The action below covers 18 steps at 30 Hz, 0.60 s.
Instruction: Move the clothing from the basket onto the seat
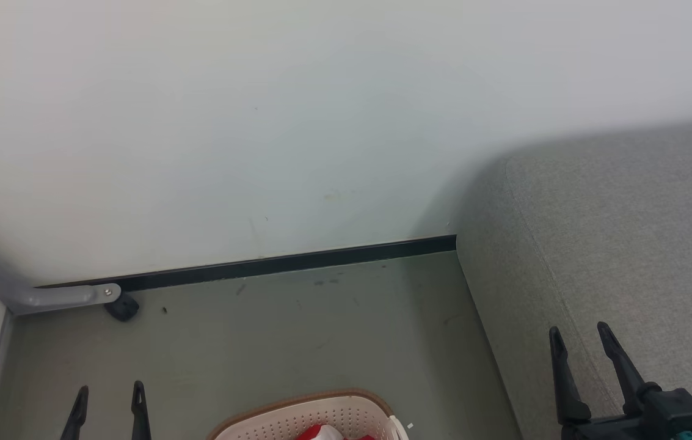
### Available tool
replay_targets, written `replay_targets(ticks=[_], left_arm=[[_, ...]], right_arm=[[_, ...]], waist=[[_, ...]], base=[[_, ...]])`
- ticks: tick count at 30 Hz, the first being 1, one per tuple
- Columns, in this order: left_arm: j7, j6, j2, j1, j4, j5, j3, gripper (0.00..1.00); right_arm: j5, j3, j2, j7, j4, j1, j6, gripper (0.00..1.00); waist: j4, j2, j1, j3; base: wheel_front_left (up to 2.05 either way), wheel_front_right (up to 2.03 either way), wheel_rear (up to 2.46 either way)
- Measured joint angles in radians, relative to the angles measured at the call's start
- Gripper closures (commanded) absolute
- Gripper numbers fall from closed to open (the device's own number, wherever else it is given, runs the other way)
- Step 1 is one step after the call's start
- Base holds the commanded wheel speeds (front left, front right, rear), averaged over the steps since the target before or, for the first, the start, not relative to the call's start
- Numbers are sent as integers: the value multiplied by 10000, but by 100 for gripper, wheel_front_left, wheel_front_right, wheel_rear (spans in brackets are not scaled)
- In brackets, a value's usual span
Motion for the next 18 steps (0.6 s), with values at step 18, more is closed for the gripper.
replay_targets(ticks=[18], left_arm=[[583, -115, 21, -796, -251, 163, -591, 0]], right_arm=[[0, -194, -130, 0, -623, -589, 13, 0]], waist=[[43, 0, 0, 916]], base=[[0, 0, 0]])
